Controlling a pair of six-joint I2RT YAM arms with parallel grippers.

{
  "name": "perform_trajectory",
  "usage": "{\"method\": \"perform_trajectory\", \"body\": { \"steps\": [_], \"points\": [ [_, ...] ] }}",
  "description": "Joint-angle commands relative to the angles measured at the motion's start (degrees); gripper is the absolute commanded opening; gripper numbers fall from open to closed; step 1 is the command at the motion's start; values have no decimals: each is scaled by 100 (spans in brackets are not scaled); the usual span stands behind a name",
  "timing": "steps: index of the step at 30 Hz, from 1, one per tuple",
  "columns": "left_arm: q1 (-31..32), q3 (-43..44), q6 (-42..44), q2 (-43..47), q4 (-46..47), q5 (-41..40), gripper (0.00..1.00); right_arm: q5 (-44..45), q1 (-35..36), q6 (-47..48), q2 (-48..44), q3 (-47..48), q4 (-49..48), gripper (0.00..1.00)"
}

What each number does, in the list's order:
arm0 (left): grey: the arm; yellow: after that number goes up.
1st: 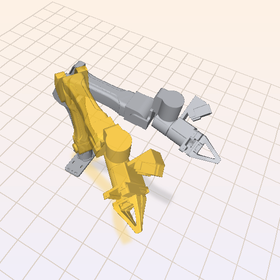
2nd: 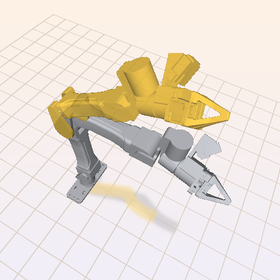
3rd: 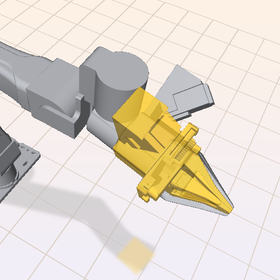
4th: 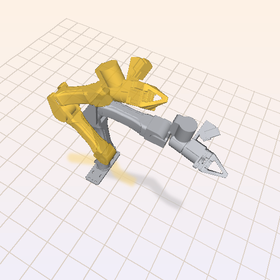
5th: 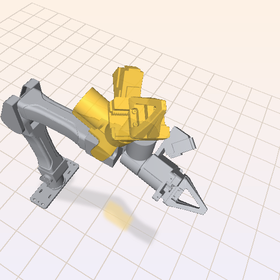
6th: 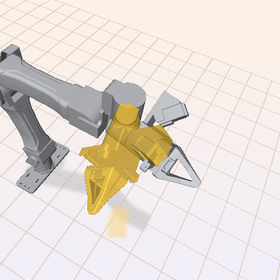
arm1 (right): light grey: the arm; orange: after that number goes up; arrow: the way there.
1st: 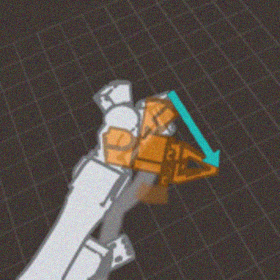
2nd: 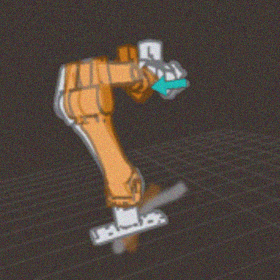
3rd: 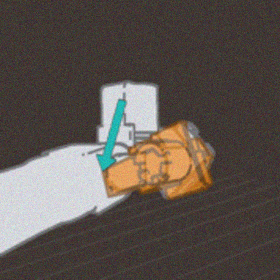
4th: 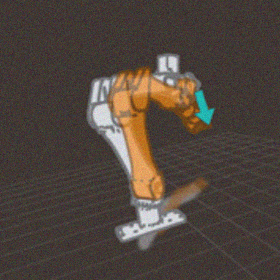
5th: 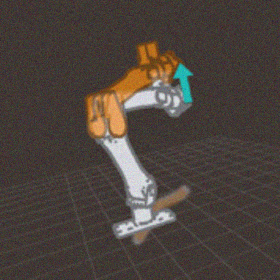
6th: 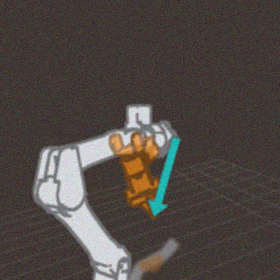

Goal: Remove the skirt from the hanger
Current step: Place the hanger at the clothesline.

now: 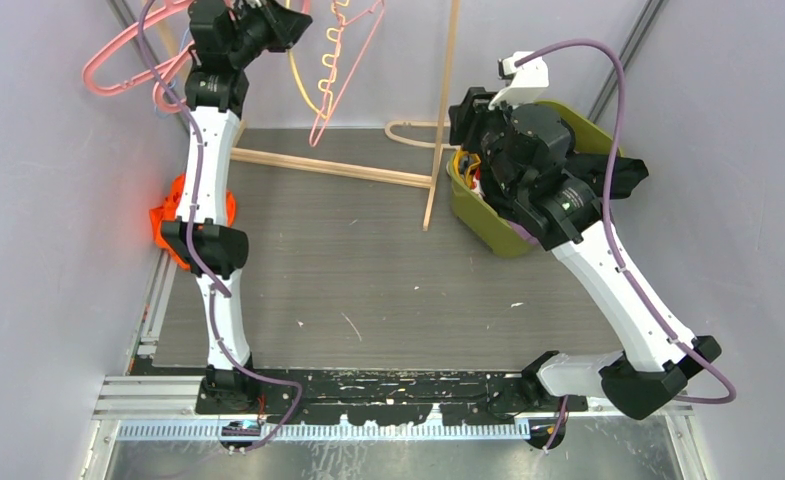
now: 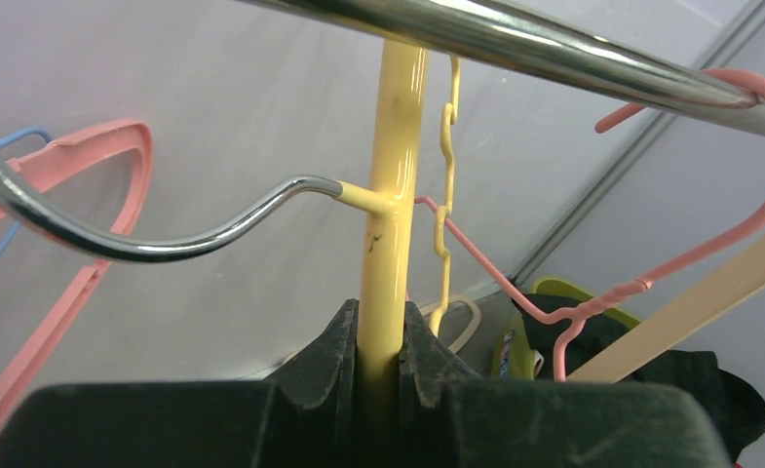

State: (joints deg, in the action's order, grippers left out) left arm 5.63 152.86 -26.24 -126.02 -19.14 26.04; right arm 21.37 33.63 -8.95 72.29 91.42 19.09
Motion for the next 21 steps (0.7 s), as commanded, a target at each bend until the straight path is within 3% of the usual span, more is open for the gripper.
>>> {"method": "perform_trajectory", "body": {
  "steps": [1,7,12,14,17,21],
  "points": [
    [17,274,-466,-137,284,391,0,-54,-32,-45,19,248,-386,52],
    [80,338,-460,-283,93,346,0,-88,-32,-54,69,304,-373,52],
    [329,531,70,-388,-335,-21,2,-91,-45,-29,71,344,-352,52],
    [439,535,319,-389,-447,-179,14,-89,-52,-28,85,354,-347,52],
    [554,535,634,-383,-578,-393,20,-105,-53,-36,94,351,-342,52],
    [613,535,830,-360,-720,-557,39,-115,-55,-37,84,335,-327,51]
  ]
}}
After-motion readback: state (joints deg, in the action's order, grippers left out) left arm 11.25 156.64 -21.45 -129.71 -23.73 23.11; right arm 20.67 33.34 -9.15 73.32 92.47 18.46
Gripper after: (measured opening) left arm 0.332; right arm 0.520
